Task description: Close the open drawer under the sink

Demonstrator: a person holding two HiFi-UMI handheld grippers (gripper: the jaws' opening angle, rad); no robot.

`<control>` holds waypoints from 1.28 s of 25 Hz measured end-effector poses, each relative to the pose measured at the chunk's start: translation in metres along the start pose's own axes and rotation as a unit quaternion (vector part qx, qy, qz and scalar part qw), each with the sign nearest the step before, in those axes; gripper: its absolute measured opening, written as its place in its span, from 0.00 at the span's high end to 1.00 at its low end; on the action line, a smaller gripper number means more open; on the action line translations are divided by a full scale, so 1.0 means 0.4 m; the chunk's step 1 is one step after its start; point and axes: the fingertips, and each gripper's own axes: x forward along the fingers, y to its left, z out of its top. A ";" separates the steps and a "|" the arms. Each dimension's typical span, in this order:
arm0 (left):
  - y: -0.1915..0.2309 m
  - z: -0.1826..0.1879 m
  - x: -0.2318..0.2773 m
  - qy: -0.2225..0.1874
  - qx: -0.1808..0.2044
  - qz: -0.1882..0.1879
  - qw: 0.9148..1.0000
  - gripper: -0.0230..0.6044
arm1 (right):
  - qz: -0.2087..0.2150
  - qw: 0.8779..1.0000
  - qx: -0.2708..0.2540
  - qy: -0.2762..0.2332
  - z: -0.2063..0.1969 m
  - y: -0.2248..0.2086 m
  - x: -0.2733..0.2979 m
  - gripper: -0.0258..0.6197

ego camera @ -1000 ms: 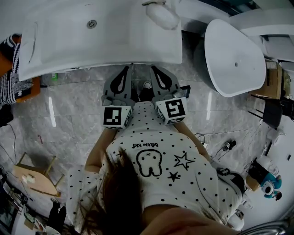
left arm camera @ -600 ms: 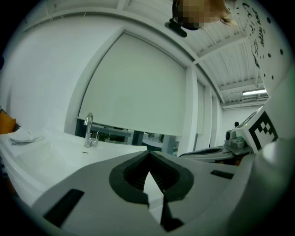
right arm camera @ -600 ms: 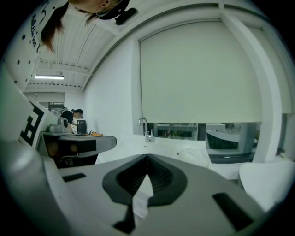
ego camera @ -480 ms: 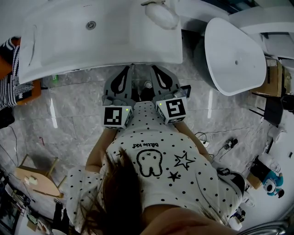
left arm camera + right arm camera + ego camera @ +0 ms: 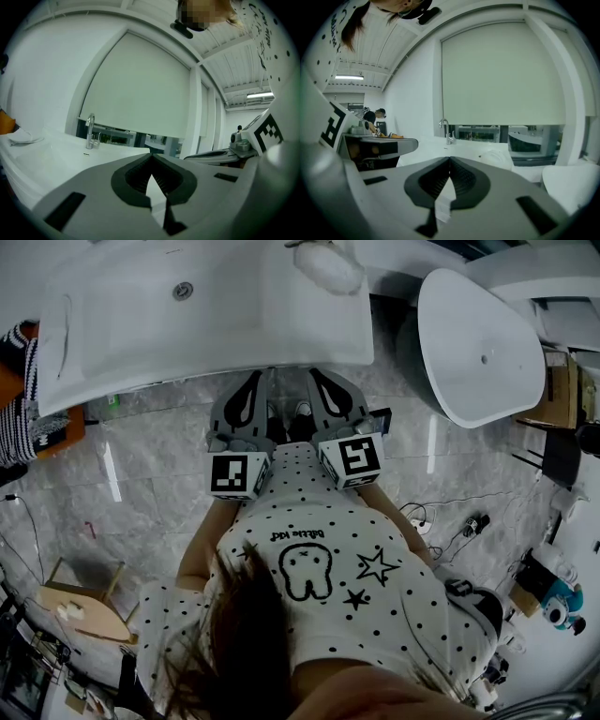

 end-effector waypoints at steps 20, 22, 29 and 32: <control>-0.046 0.005 0.022 0.002 0.009 -0.003 1.000 0.96 | -0.003 1.000 -0.008 -0.008 -0.008 -0.037 -0.031 0.94; -0.061 0.008 0.024 0.001 0.009 0.000 1.000 0.96 | 0.001 1.000 -0.009 -0.006 -0.007 -0.048 -0.041 0.94; -0.128 0.007 0.034 0.000 0.007 0.007 1.000 0.96 | 0.016 1.000 -0.014 -0.004 -0.009 -0.090 -0.082 0.94; -0.150 0.000 0.036 0.000 0.005 0.011 1.000 0.96 | 0.019 1.000 -0.019 -0.003 -0.019 -0.107 -0.096 0.94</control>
